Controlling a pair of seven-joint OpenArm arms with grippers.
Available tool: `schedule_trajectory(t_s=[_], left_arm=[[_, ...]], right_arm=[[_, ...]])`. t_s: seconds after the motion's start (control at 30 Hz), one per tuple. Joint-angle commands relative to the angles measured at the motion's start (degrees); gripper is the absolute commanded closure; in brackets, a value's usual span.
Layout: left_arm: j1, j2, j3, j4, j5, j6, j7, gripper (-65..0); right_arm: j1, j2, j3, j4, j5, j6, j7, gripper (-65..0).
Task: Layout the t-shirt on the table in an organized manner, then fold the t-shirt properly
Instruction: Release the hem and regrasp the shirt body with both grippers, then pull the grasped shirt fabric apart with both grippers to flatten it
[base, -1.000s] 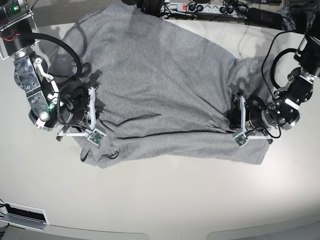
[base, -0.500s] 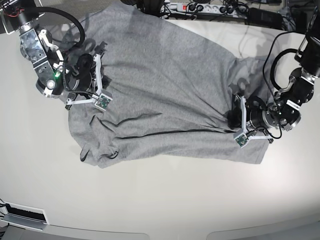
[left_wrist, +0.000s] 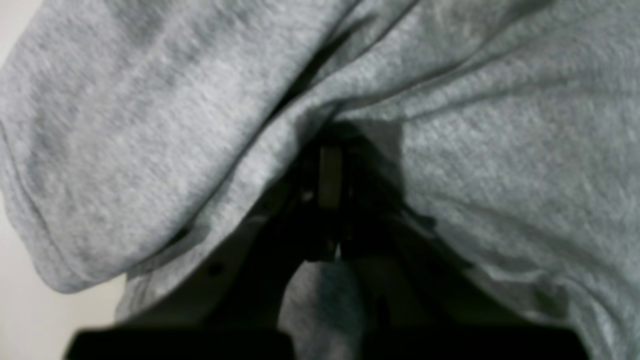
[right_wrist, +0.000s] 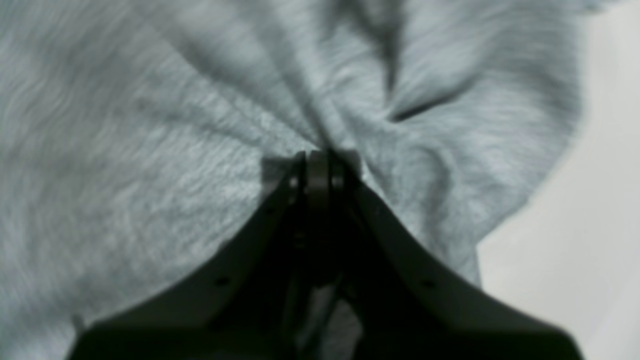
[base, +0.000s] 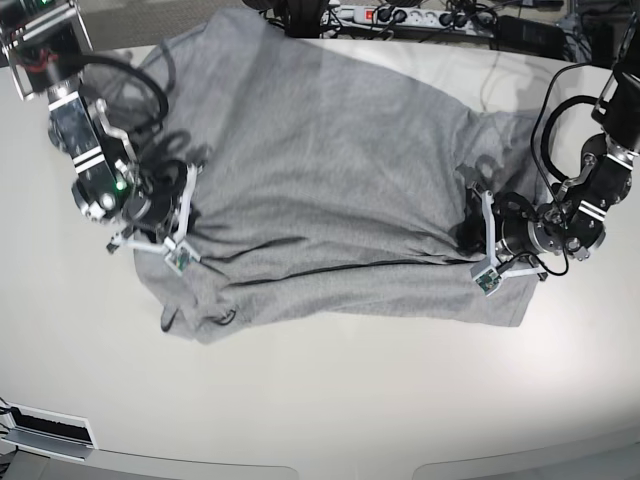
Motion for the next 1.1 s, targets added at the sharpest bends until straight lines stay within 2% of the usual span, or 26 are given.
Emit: schedule_trajectory(t_s=[0.0, 0.13, 0.3, 0.4, 0.47, 0.53, 0.6, 0.67, 0.73, 0.8, 0.97, 1.07], left_arm=[[-0.2, -0.5, 0.2, 0.0, 0.4, -1.1, 2.2, 0.0], [-0.2, -0.5, 0.2, 0.0, 0.4, -1.1, 2.2, 0.0], [-0.8, -0.5, 0.2, 0.0, 1.0, -0.9, 2.0, 0.0], [-1.7, -0.5, 0.2, 0.0, 2.6, 2.7, 1.7, 0.0], [-2.7, -0.5, 0.2, 0.0, 3.5, 6.4, 1.6, 0.0], [-4.3, -0.5, 0.2, 0.0, 3.5, 7.9, 2.0, 0.0], [-6.3, -0.5, 0.2, 0.0, 3.5, 6.2, 3.1, 0.0], [-8.5, -0.5, 0.2, 0.0, 3.3, 1.4, 5.4, 0.0], [-10.5, -0.7, 0.2, 0.2, 0.5, -4.8, 8.5, 0.0], [-12.0, -1.4, 0.2, 0.5, -5.4, -12.8, 11.8, 0.0], [-13.4, -3.2, 0.2, 1.7, -21.4, -13.3, 24.9, 0.0], [-12.6, -4.6, 0.2, 3.8, -28.7, -13.3, 30.7, 0.0]], right_arm=[[1.5, 0.2, 0.1, -2.6, -1.2, 0.1, -2.4, 0.0], [7.4, -1.9, 0.1, -9.3, -1.1, -0.3, -2.3, 0.0], [13.2, -2.1, 0.1, -9.9, -2.3, -6.5, -1.3, 0.0], [16.2, -2.1, 0.1, -9.9, -4.2, -9.3, -1.6, 0.0], [17.9, -2.1, 0.1, -9.9, -4.1, -9.4, -2.1, 0.0], [19.5, -2.1, 0.1, -9.9, -4.0, -9.3, -3.2, 0.0], [21.4, -2.0, 0.1, -9.7, -2.5, -6.3, -5.6, 0.0], [23.3, -1.7, 0.1, -9.5, 1.6, -1.1, -8.3, 0.0], [24.6, -1.2, 0.1, -8.8, 6.3, 2.6, -10.7, 0.0], [25.0, -0.3, 0.1, -7.5, 13.1, 7.7, -13.4, 0.0], [23.9, 2.3, 0.1, -4.4, 30.6, 20.6, -21.5, 0.0], [21.6, 3.7, 0.1, -2.5, 35.5, 21.4, -23.7, 0.0]])
